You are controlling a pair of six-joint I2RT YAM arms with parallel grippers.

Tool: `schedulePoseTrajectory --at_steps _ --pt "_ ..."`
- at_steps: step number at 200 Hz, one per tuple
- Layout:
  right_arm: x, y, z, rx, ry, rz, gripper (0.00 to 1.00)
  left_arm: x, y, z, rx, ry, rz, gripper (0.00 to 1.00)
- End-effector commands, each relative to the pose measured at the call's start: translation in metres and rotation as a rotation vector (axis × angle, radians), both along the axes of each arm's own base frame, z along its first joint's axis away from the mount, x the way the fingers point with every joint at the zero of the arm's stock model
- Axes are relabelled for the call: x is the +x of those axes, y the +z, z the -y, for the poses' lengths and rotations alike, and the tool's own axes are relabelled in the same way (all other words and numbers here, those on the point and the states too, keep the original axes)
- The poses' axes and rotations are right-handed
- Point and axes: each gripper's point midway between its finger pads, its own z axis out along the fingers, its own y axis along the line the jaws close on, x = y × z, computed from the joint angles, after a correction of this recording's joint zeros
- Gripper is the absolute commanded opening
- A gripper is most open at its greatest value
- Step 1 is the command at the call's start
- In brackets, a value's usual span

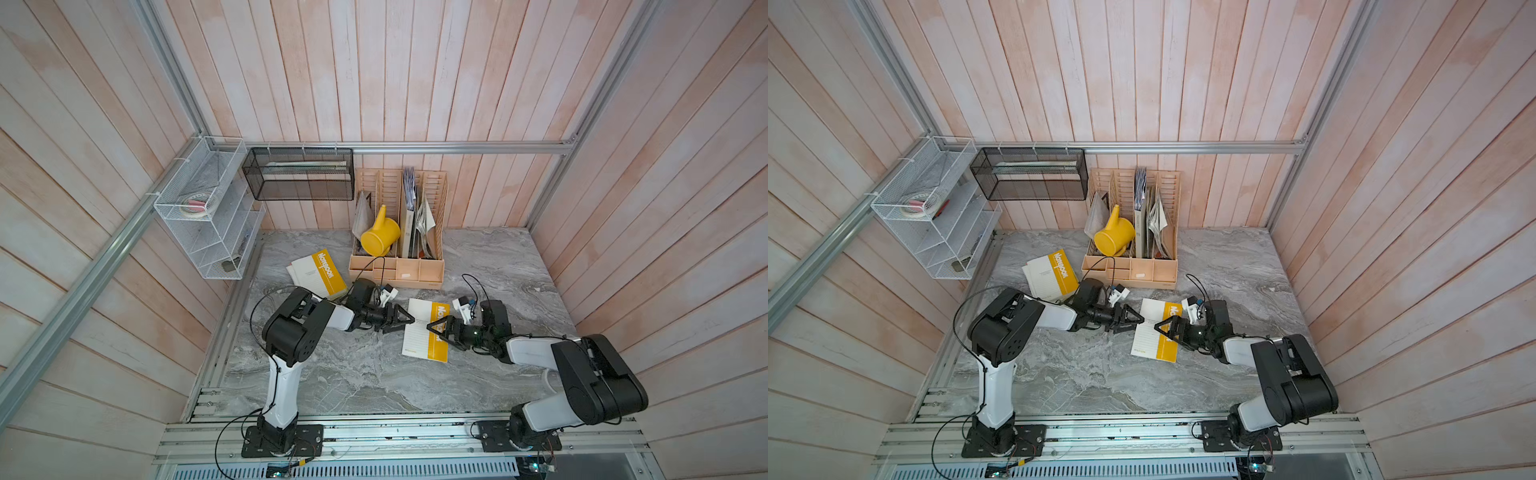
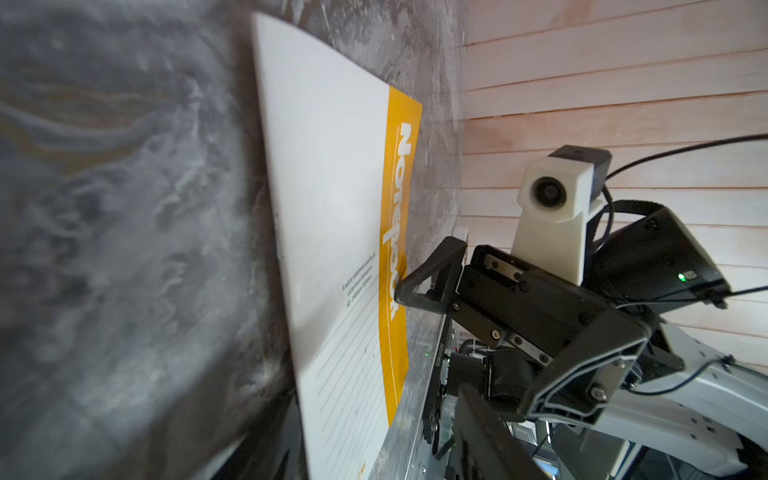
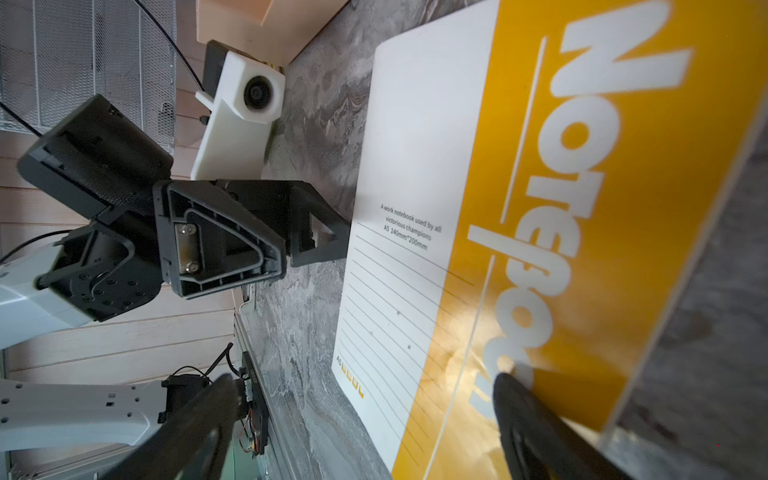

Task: Close the notebook
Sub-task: Pick up the notebook from the center of the board.

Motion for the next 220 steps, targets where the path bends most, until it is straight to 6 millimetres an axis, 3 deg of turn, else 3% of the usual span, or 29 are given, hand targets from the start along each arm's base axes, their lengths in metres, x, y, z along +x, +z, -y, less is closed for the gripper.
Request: schedulePoseTrajectory --at_steps 1,56,108,141,171,220 --pt "-0.016 -0.029 0.011 -0.077 -0.032 -0.104 0.98 -0.028 -0.059 -0.012 0.106 0.032 -0.206 0.62" --pt "-0.016 -0.028 0.01 -0.075 -0.027 -0.102 0.98 -0.025 -0.05 -0.008 0.068 0.026 -0.192 0.54" --pt "-0.015 -0.027 0.009 -0.07 -0.022 -0.101 0.98 -0.023 -0.043 -0.003 0.023 0.015 -0.175 0.21" --pt "-0.015 -0.028 0.01 -0.076 -0.024 -0.099 0.98 -0.019 -0.038 0.001 -0.008 0.015 -0.159 0.08" --pt "-0.015 -0.026 0.01 -0.071 -0.025 -0.091 0.98 -0.019 -0.033 0.002 -0.031 0.011 -0.157 0.0" --pt "-0.015 -0.014 0.01 -0.068 -0.015 -0.054 0.98 -0.022 -0.024 0.001 -0.063 0.015 -0.155 0.0"
